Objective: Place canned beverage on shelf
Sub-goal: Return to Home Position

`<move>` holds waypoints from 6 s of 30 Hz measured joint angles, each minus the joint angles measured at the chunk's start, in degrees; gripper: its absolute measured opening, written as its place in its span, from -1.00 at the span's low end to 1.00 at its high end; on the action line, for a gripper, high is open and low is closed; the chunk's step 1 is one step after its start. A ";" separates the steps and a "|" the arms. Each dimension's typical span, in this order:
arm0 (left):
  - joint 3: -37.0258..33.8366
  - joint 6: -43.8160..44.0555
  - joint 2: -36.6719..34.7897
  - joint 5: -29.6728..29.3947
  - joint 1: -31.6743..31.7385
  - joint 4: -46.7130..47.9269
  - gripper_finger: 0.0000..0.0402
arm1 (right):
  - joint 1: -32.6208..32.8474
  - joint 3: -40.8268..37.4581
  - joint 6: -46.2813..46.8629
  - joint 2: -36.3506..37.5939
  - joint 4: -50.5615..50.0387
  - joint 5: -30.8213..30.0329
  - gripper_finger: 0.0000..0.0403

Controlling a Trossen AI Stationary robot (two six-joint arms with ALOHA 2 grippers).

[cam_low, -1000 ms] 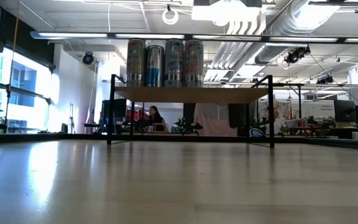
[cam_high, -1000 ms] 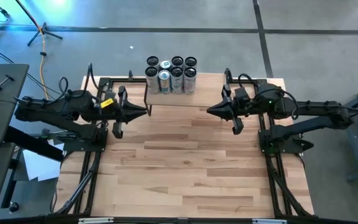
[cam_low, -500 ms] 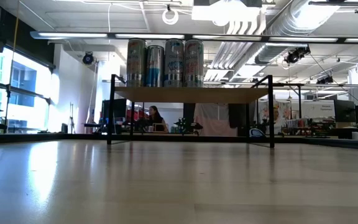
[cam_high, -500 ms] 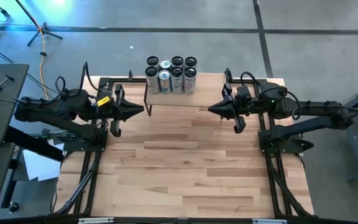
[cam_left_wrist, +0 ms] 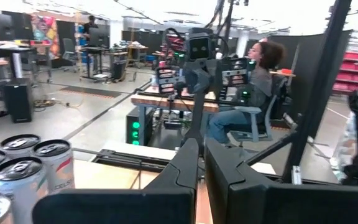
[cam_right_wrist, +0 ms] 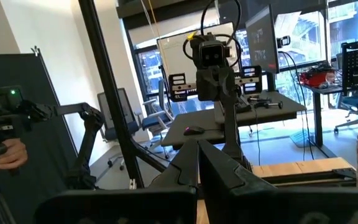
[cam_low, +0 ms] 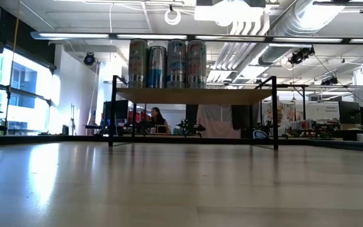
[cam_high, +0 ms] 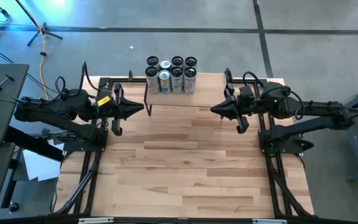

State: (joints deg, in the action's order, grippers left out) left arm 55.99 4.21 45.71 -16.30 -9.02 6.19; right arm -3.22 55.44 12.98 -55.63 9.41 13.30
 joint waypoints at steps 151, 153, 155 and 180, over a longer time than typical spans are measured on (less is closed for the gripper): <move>-55.26 25.64 -25.86 2.20 9.27 -41.52 -1.00 | 11.51 -54.88 -1.52 54.16 -6.20 -20.39 -1.00; -55.26 25.64 -25.85 2.21 9.27 -41.52 -1.00 | 11.48 -54.86 -3.60 53.98 -7.90 -18.39 -1.00; -55.25 25.63 -25.86 2.20 9.27 -41.52 -1.00 | 11.52 -54.86 -5.77 54.19 -8.34 -15.50 -1.00; -55.25 25.62 -25.86 2.21 9.26 -41.52 -1.00 | 11.50 -54.82 -3.40 54.13 -8.72 -14.12 -1.00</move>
State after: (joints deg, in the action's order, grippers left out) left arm 0.73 29.83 19.86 -14.09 0.25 -35.33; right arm 8.27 0.62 9.58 -1.50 0.69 -0.82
